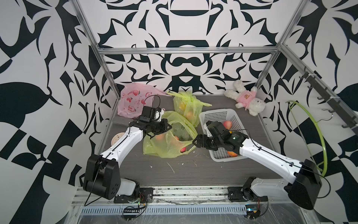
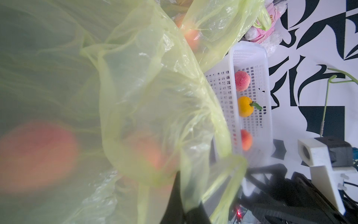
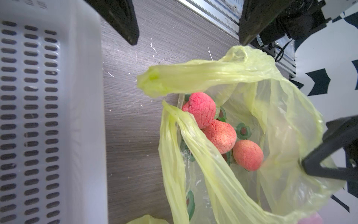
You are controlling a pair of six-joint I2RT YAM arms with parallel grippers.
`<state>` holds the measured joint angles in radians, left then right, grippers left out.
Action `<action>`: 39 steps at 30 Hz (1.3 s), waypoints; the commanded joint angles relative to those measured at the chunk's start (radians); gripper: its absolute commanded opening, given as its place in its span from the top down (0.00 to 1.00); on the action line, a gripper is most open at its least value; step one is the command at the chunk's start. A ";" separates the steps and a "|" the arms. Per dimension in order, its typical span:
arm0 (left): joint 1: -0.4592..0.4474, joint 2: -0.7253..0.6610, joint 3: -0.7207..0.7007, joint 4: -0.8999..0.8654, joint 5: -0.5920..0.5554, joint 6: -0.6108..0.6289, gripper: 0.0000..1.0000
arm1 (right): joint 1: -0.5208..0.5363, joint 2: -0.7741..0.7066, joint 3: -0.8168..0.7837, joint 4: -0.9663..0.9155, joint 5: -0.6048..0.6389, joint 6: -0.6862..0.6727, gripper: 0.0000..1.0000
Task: Place the peach into a plastic bag & tie a knot
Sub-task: Adjust the plastic bag at the center of the board.
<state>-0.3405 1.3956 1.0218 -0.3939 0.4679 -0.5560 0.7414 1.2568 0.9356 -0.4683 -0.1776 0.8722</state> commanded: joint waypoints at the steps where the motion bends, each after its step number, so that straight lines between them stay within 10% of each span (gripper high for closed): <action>1: 0.004 -0.010 -0.025 -0.015 0.020 0.015 1.00 | 0.004 0.000 -0.033 0.109 0.062 0.094 0.18; 15: 0.003 -0.009 -0.038 0.002 0.038 0.007 1.00 | 0.005 0.054 -0.101 0.263 0.122 0.208 0.22; 26: 0.003 -0.008 -0.028 -0.004 0.030 -0.002 1.00 | 0.042 0.036 -0.046 0.259 0.090 0.193 0.89; 32: 0.004 -0.113 0.041 -0.120 -0.113 0.011 0.45 | 0.114 0.064 0.153 0.136 0.105 0.139 1.00; 39: -0.011 -0.403 0.048 -0.137 -0.294 0.104 0.35 | 0.155 0.173 0.450 0.008 0.100 0.080 1.00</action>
<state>-0.3431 1.0782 1.0622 -0.5076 0.2764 -0.5137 0.8829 1.3937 1.2869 -0.3889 -0.0849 0.9997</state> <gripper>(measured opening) 0.642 0.047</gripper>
